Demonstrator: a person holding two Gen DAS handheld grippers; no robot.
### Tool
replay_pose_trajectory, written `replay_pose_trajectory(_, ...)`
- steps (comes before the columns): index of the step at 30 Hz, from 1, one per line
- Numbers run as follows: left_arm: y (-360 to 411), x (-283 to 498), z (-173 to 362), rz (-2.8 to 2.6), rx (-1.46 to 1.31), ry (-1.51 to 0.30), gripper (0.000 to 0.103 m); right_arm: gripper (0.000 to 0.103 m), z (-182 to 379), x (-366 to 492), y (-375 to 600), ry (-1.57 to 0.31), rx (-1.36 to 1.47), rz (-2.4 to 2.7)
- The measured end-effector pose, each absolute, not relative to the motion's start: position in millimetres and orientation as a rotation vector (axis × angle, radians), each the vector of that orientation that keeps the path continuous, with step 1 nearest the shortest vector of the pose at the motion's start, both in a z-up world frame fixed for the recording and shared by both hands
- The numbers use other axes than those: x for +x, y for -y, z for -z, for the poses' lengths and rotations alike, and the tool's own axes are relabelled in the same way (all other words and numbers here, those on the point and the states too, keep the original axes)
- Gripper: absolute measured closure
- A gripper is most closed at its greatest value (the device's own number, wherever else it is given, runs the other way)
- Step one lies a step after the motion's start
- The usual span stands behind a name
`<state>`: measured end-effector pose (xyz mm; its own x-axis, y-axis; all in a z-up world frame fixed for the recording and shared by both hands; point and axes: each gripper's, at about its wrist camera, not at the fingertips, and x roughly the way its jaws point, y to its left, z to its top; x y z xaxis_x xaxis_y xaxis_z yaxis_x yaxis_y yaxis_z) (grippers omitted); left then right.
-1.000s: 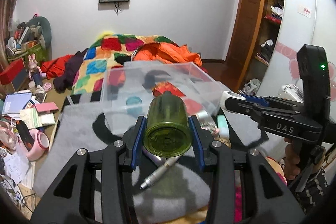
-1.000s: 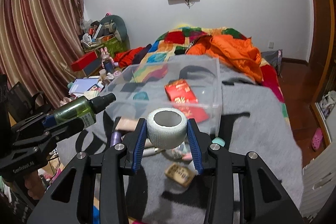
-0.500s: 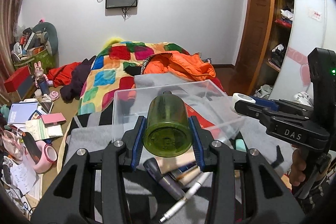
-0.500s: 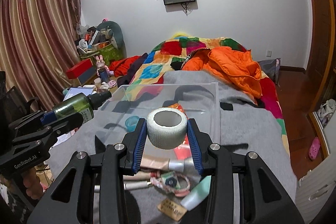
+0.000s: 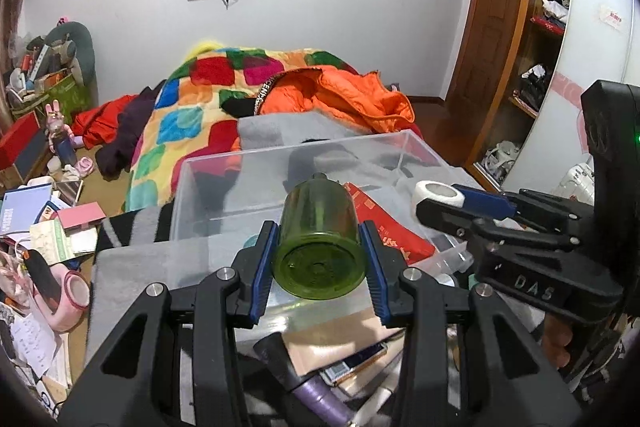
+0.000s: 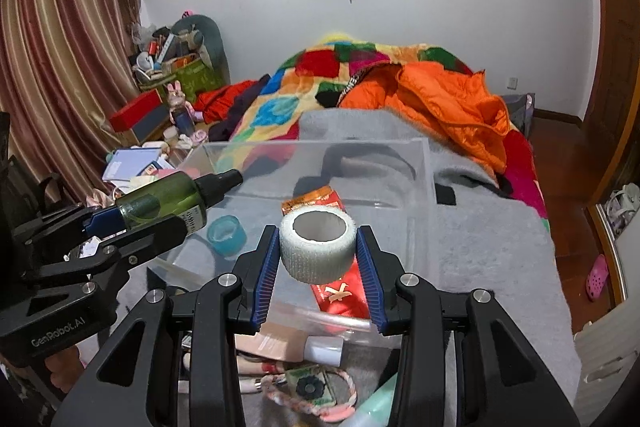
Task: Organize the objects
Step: 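Place the green bottle in the box with the left tool while the right drops the white tape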
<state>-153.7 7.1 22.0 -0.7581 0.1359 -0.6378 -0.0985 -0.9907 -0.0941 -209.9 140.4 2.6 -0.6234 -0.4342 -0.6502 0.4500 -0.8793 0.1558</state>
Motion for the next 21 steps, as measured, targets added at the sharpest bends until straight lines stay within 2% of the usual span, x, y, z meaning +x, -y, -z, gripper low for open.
replay_pose_trajectory(21, -12, -199, 7, -2.739, -1.194, 0.127, 0.062, 0.068, 19, -231, -126, -0.156, 1.042, 2.473)
